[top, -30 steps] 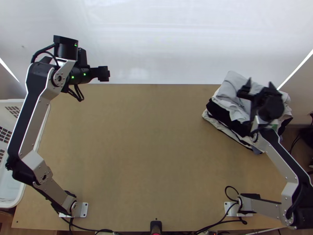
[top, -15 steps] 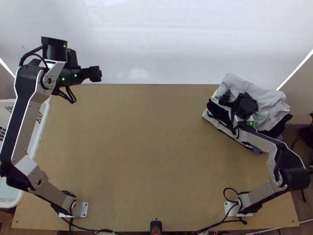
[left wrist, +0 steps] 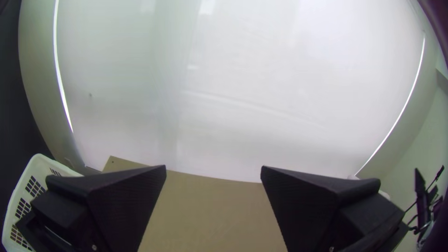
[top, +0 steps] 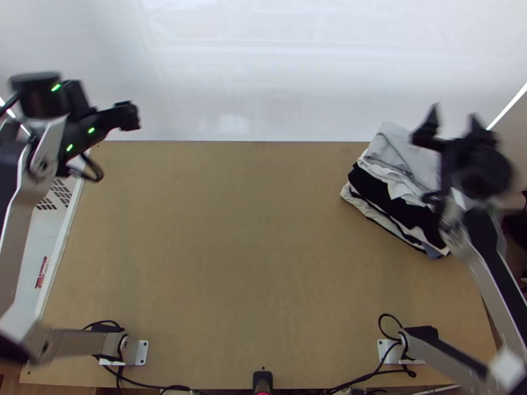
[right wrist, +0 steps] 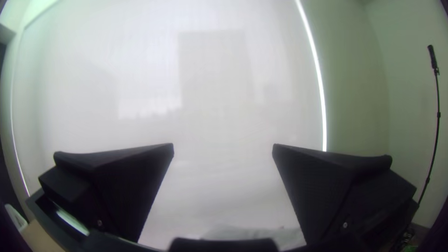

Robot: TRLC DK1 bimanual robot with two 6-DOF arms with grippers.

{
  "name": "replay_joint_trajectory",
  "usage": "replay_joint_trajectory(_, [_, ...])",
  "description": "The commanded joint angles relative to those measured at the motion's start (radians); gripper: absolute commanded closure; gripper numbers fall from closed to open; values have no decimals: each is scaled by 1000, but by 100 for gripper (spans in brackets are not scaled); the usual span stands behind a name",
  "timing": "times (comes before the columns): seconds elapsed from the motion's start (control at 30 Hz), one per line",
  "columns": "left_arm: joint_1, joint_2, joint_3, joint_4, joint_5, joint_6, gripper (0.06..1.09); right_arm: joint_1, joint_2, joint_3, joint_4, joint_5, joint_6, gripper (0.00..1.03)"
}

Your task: Fold the t-shirt

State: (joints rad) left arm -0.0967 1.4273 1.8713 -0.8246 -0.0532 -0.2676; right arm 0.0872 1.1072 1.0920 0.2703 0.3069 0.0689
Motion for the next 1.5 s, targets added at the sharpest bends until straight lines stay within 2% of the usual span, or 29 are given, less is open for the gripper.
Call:
replay_joint_trajectory(0.0, [80, -375, -474, 318, -2, 31, 10, 6, -414, -29, -2, 3, 20, 5])
replay_joint_trajectory(0.1, [180, -510, -633, 343, -2, 31, 10, 11, -569, -169, 23, -40, 12, 5])
replay_joint_trajectory(0.27, [262, -804, -922, 499, -2, 100, 10, 42, -823, -385, 53, -71, -11, 5])
replay_joint_trajectory(0.43, [324, -975, -1025, 539, -2, 133, 10, 54, -988, -549, 58, -92, -18, 5])
replay_joint_trajectory(0.57, [338, -1122, -1143, 694, 9, 192, 10, 65, -1093, -698, 110, -94, -17, 5])
replay_joint_trajectory(0.67, [339, -1177, -1213, 736, 9, 258, 10, 74, -1113, -805, 207, -94, -12, 5])
replay_joint_trajectory(0.83, [336, -1357, -1425, 832, 16, 387, 10, 75, -1113, -926, 227, -94, -7, 5])
replay_joint_trajectory(0.97, [333, -1432, -1532, 797, 27, 366, 10, 108, -1113, -1046, 248, -95, -7, 4])
replay_joint_trajectory(1.03, [336, -1432, -1584, 843, 24, 363, 10, 126, -1113, -1083, 251, -95, -9, 5])
replay_joint_trajectory(1.23, [336, -1432, -1750, 958, 26, 355, 10, 137, -1106, -1089, 46, -94, 8, 4])
replay_joint_trajectory(1.47, [328, -1432, -1836, 881, 27, 304, 10, 141, -1109, -1089, -89, -94, 9, 4])
